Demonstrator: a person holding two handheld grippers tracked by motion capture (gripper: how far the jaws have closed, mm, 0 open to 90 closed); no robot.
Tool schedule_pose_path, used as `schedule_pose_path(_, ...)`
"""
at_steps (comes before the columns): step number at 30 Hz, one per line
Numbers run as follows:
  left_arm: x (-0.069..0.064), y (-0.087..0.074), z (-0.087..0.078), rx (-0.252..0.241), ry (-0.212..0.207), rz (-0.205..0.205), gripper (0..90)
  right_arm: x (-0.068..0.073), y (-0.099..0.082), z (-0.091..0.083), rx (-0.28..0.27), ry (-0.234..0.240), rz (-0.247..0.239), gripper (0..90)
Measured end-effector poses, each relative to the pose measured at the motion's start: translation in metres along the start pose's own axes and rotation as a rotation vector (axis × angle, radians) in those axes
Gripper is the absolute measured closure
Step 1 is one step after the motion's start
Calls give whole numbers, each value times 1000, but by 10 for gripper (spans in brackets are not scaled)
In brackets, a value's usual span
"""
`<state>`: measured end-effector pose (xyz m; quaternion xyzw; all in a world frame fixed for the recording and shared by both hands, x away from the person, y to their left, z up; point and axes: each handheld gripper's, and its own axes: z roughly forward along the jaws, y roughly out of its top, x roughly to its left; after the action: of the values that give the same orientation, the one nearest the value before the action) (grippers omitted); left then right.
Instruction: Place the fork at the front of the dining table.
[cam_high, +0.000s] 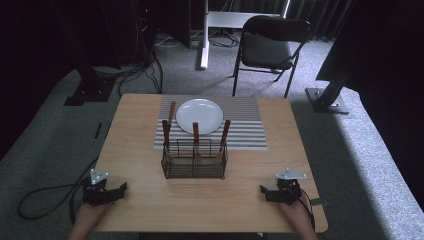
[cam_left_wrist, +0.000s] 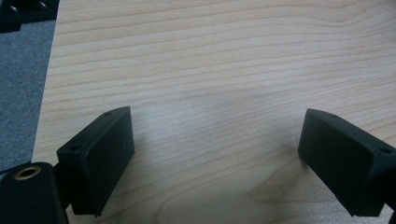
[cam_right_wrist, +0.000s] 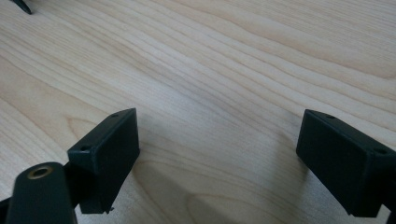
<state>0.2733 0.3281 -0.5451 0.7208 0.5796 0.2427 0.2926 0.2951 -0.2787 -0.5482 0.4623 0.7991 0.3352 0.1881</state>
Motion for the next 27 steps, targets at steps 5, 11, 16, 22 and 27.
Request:
schedule_pose_path(5, 0, 1, 0, -1, 0, -1, 104, 2, 1, -1, 17, 2, -5, 127)
schedule_pose_path(11, 0, 0, 0, 0, 0, -1, 105, 3, 2, -2, 28, 0, -3, 127)
schedule_pose_path(16, -1, 0, 1, -3, 5, -5, 104, 4, 1, -3, 31, 1, -8, 149)
schedule_pose_path(22, -1, 0, 0, -2, 4, -6, 104, 5, 2, -5, 41, 2, -9, 165)
schedule_pose_path(27, -1, 0, 1, -2, 4, -5, 104, 6, 2, -6, 44, 22, 9, 165)
